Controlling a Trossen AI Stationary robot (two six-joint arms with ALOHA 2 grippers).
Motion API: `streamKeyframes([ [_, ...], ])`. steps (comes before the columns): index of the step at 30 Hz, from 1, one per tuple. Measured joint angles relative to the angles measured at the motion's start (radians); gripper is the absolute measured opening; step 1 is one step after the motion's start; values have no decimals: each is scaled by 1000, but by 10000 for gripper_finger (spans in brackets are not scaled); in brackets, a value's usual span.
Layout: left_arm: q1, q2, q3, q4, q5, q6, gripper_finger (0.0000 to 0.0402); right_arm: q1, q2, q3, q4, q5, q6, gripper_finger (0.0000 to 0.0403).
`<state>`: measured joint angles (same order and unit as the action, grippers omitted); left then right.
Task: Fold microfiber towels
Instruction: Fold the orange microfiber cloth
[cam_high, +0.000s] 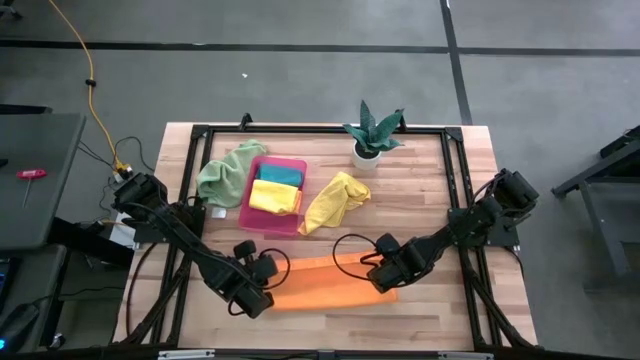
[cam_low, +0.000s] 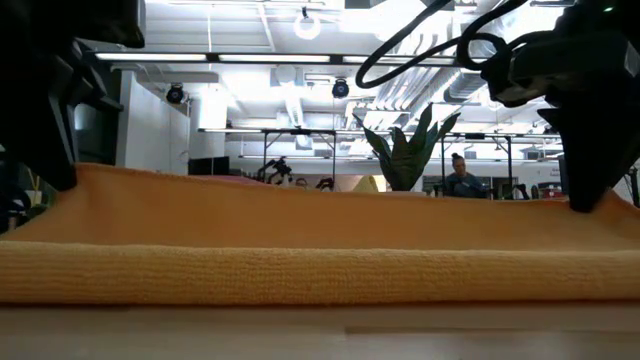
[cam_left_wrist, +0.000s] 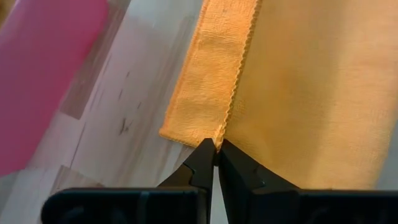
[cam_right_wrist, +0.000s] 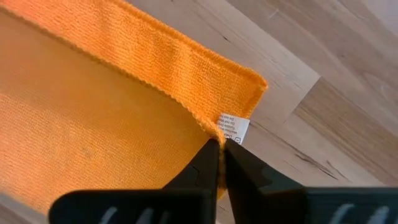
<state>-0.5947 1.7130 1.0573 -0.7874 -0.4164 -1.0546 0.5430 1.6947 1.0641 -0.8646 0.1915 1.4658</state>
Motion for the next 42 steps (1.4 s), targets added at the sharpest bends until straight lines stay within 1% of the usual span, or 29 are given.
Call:
streamKeyframes([
  [4, 1, 0, 0, -38, -12, -43, 29, 0, 0, 0, -7, 7, 0, 54],
  [8, 7, 0, 0, -75, -11, -87, 58, 0, 0, 0, -37, 16, 0, 103],
  [13, 20, 0, 0, -108, -1, -84, 103, 0, -11, 0, -99, 18, -6, 157],
  [18, 40, -19, 1, -147, 61, -24, 146, 0, -69, 0, -156, 49, -19, 192],
  [21, 38, -71, 1, -170, 65, 0, 165, 0, -115, 0, -180, 52, -61, 202],
  [24, 19, -123, 0, -174, 29, 0, 176, 9, -147, 0, -202, 53, -88, 204],
  [28, -41, -184, 1, -126, -111, 0, 179, 45, -157, 0, -165, 70, -156, 204],
  [31, -97, -193, 2, -47, -225, 0, 175, 67, -157, -4, -122, 84, -216, 204],
  [34, -155, -187, 0, 15, -292, -2, 170, 80, -158, -58, -9, 79, -251, 204],
  [38, -202, -168, -16, 91, -300, -61, 164, 92, -164, -157, 151, 67, -323, 204],
  [42, -232, -172, -74, 226, -318, -132, 161, 93, -165, -189, 215, 86, -450, 204],
])
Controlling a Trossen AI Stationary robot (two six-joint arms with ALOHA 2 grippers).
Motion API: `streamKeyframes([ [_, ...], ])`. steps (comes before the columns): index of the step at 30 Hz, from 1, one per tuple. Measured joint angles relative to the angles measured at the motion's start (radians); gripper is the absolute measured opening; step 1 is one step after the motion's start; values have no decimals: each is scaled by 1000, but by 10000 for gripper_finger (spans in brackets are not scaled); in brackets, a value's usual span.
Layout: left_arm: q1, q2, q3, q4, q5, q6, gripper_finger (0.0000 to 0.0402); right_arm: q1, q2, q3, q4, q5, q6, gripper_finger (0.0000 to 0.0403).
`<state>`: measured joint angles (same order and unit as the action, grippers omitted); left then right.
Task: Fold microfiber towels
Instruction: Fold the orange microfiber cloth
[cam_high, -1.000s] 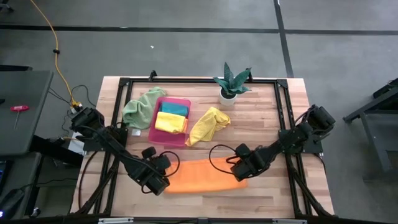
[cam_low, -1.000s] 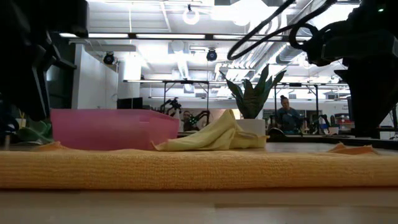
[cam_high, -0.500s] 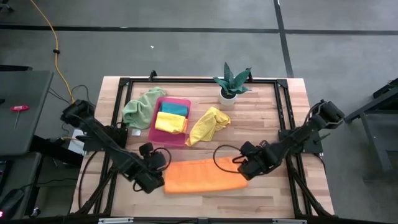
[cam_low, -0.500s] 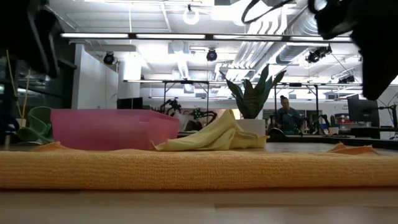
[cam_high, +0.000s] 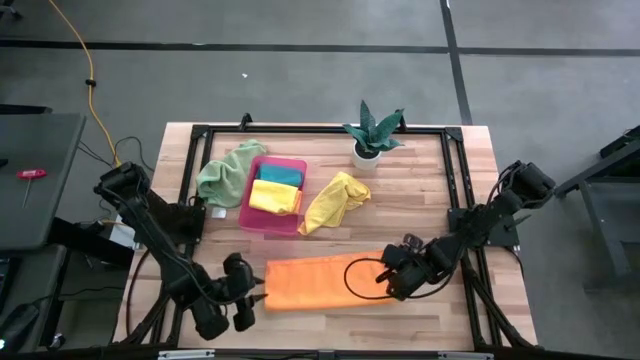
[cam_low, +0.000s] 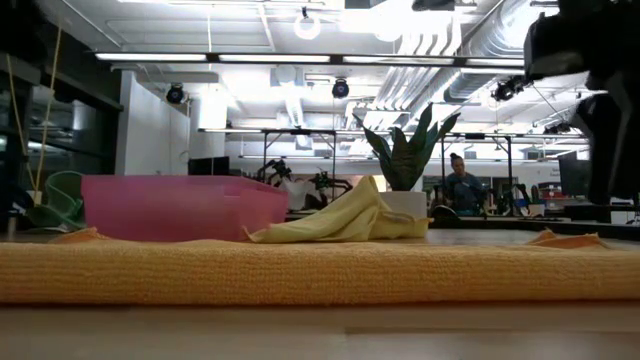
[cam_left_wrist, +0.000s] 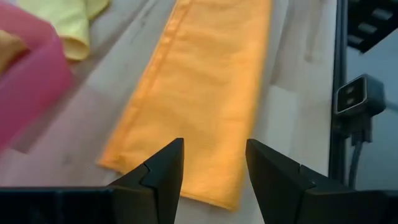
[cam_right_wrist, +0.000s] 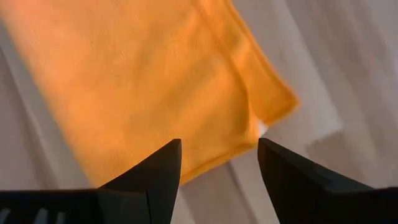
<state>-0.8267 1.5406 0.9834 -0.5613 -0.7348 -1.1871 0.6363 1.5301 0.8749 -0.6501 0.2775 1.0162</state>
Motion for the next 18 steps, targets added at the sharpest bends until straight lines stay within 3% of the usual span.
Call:
streamKeyframes([
  [4, -10, -2, -23, 71, -4, -66, 161, -1, 0, -3, -24, 61, -108, 204],
  [8, -12, 0, -24, 79, -21, -84, 160, -17, 2, -10, -27, 52, -229, 201],
  [18, -12, 0, -24, 80, -41, -72, 160, -43, 2, -62, 42, 17, -393, 133],
])
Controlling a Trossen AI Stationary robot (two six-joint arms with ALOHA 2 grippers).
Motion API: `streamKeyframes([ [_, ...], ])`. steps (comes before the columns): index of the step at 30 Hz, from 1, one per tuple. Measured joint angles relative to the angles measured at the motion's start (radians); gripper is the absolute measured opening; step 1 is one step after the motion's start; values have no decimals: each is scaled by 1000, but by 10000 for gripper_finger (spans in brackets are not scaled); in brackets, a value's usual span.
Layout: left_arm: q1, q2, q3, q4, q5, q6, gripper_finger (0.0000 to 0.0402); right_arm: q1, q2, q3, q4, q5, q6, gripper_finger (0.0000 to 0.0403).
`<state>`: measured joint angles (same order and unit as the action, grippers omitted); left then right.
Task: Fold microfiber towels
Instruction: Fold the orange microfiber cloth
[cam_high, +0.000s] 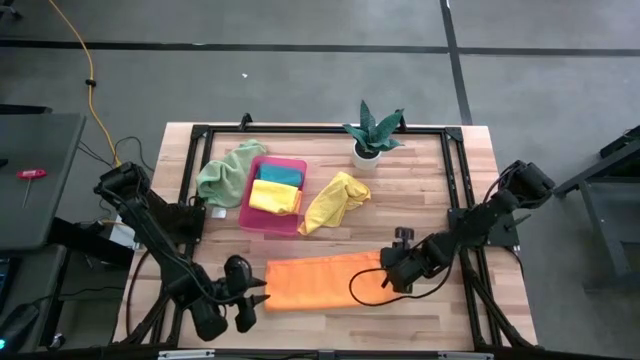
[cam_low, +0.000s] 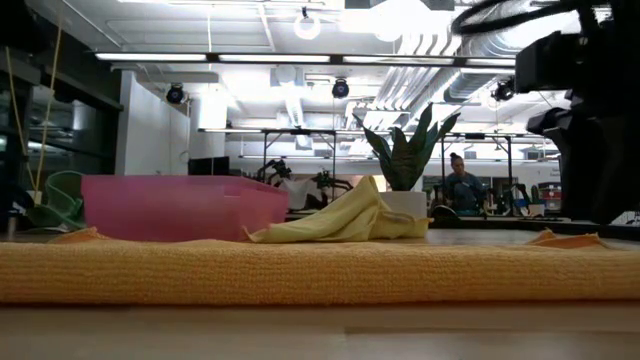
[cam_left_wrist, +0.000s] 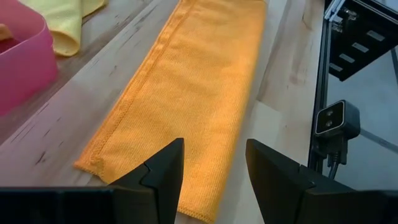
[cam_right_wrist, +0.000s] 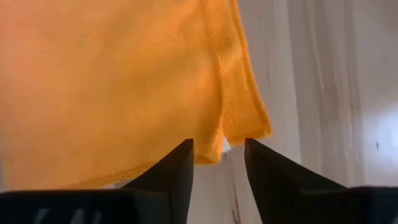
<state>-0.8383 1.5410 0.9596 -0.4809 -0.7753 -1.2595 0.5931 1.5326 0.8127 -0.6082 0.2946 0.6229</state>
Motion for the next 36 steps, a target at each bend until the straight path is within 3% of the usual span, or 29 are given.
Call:
streamKeyframes([
  [5, 11, 0, 0, 0, 0, 6, 160, 0, 0, 0, 23, -17, -56, 124],
  [12, 27, 0, 0, 0, 4, 6, 160, -12, 7, -54, 78, -63, 13, 124],
  [24, 27, 0, 0, 0, 7, 7, 160, -13, 7, -57, 98, -41, 40, 120],
  [27, 27, 0, 0, 0, 7, 7, 160, -20, 7, -57, 102, -42, 42, 98],
  [32, 27, 0, 0, 0, 7, 7, 160, -46, 7, -57, 115, -58, 38, 17],
  [36, 27, 0, 0, 0, 7, 7, 160, -74, 5, -38, 116, -72, -1, 15],
])
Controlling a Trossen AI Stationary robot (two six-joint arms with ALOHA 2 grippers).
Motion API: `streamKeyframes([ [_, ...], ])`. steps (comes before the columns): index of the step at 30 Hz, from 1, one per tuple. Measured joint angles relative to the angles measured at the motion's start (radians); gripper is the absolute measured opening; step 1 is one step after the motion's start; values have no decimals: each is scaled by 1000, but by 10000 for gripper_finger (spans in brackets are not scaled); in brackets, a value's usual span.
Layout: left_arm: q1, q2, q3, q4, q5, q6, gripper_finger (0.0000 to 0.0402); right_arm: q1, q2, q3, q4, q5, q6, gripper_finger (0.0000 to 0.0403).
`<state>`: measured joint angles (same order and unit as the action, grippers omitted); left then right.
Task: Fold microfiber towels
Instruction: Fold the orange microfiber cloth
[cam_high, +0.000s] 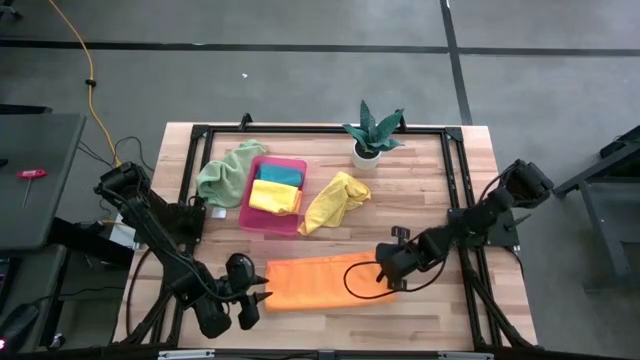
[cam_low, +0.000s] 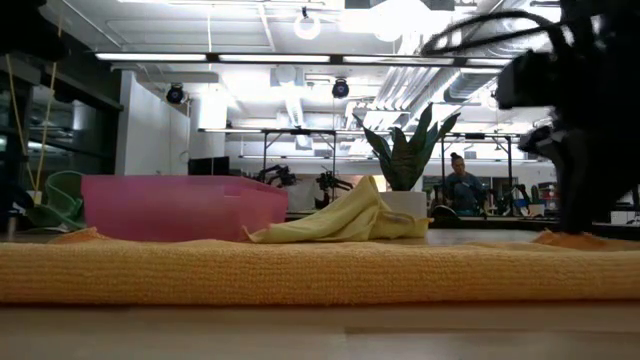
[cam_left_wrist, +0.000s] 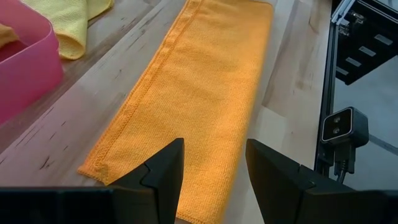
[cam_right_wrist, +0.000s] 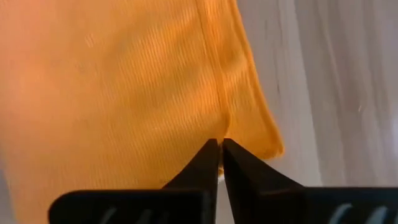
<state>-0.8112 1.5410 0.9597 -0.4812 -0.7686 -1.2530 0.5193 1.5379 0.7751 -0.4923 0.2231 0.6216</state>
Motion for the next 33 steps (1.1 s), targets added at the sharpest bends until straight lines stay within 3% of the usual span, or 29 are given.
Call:
streamKeyframes([
  [9, 0, 0, 0, 0, 0, 0, 160, -67, -2, 71, -21, -6, -149, 2],
  [15, 0, 0, 0, 0, 9, 0, 160, -88, -2, 71, -180, 49, -75, 1],
  [21, 0, 0, 0, -1, 9, 0, 160, -80, -9, 72, -94, 27, -113, 1],
  [27, 1, 0, 0, -23, 8, 0, 160, -108, -6, 35, -153, 19, 6, 0],
  [33, 25, 0, 0, -26, 7, 0, 160, -119, -6, 28, -136, 13, 8, 0],
])
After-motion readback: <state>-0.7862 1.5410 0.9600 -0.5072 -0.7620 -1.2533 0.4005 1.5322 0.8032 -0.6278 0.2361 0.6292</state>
